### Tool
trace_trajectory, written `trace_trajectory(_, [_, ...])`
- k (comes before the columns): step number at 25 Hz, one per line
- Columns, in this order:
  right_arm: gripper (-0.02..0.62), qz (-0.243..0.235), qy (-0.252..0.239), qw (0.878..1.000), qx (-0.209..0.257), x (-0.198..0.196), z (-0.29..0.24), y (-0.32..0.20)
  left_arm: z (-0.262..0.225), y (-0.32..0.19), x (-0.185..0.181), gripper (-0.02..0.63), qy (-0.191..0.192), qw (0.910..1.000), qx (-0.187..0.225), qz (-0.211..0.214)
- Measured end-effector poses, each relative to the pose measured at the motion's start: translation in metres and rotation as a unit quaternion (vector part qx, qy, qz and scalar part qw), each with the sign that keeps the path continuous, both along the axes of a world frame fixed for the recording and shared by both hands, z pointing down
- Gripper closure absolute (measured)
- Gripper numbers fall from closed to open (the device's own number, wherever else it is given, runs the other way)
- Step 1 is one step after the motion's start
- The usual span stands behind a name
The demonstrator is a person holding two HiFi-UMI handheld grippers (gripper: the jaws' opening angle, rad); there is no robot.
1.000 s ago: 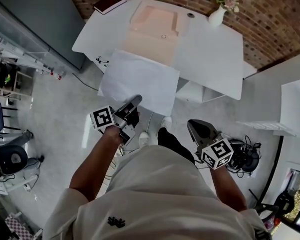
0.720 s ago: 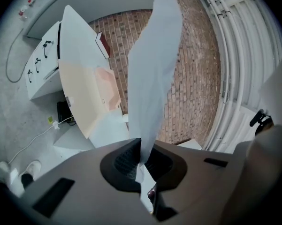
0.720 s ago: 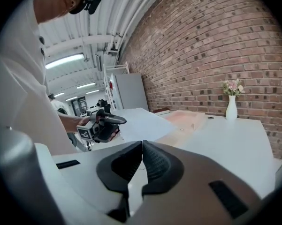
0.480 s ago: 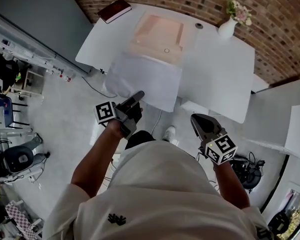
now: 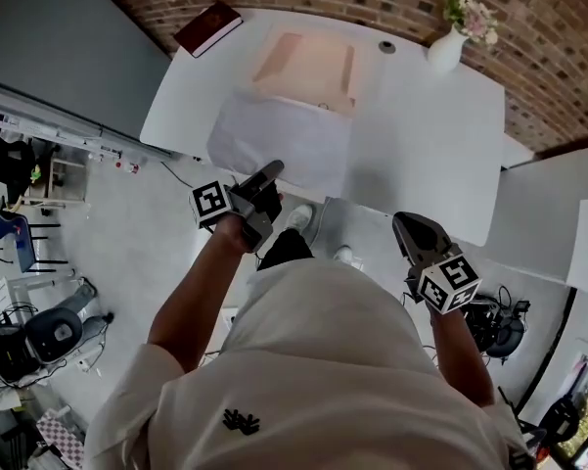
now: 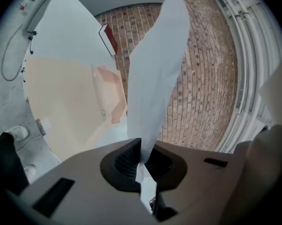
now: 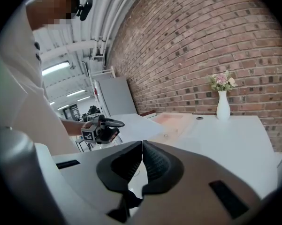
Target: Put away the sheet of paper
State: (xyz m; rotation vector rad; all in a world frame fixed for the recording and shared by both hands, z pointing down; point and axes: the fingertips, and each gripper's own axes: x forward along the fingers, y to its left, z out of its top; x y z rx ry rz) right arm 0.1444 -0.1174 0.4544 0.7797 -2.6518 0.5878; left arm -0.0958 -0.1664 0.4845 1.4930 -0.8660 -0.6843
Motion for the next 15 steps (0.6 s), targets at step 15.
trace_trajectory(15, [0.566, 0.072, 0.042, 0.997, -0.005, -0.051, 0.002, -0.056, 0.07, -0.091, -0.045, 0.583, 0.032, 0.9969, -0.053, 0.047])
